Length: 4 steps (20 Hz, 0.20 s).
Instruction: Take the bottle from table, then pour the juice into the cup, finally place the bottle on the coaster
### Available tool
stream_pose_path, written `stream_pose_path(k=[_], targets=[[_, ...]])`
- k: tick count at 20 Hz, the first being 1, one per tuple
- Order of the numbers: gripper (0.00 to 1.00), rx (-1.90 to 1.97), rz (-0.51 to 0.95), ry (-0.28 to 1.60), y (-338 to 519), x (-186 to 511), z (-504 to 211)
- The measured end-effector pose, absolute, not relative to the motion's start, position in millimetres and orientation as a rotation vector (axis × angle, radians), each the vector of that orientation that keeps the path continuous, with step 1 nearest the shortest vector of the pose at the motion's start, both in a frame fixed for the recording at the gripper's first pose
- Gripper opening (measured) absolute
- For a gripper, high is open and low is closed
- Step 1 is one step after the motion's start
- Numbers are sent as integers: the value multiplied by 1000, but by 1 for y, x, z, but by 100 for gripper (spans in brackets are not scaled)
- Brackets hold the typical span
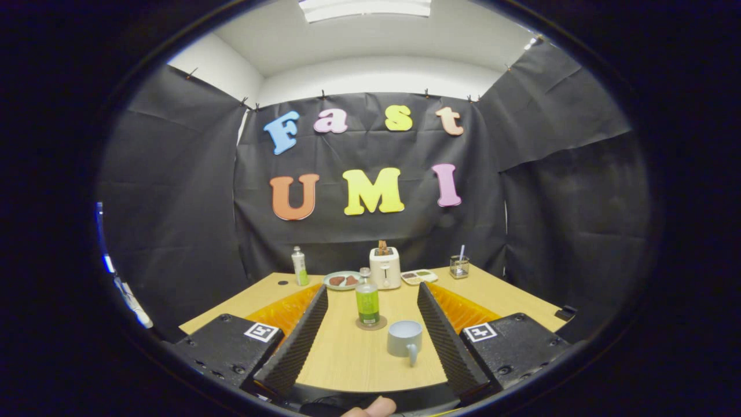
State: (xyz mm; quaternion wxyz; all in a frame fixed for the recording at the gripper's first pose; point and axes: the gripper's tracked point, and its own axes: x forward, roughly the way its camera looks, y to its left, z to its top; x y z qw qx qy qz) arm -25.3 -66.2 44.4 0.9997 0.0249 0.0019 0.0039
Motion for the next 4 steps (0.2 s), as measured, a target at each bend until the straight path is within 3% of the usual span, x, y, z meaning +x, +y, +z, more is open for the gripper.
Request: stream_pose_path(k=[4], targets=[[100,25,-11,-25,-70,-30,50]])
